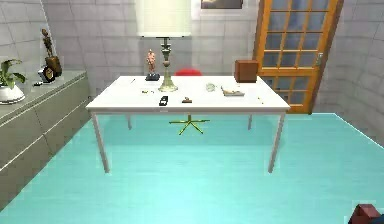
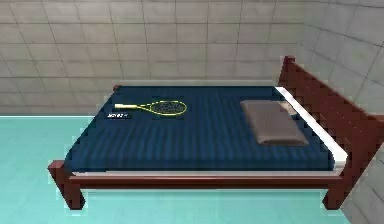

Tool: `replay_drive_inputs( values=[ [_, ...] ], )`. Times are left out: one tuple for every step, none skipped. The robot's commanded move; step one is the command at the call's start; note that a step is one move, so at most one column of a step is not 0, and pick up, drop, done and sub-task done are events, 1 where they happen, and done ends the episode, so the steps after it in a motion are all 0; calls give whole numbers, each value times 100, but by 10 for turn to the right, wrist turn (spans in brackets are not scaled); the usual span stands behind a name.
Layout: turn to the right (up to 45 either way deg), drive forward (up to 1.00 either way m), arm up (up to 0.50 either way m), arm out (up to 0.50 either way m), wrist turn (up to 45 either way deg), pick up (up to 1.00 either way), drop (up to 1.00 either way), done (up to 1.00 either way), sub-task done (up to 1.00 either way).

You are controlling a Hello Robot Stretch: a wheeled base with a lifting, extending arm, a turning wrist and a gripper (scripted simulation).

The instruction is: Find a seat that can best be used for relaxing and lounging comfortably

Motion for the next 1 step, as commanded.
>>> replay_drive_inputs(
  values=[
    [-450, 0, 0, 0, 0, 0, 0, 0, 0]
  ],
)
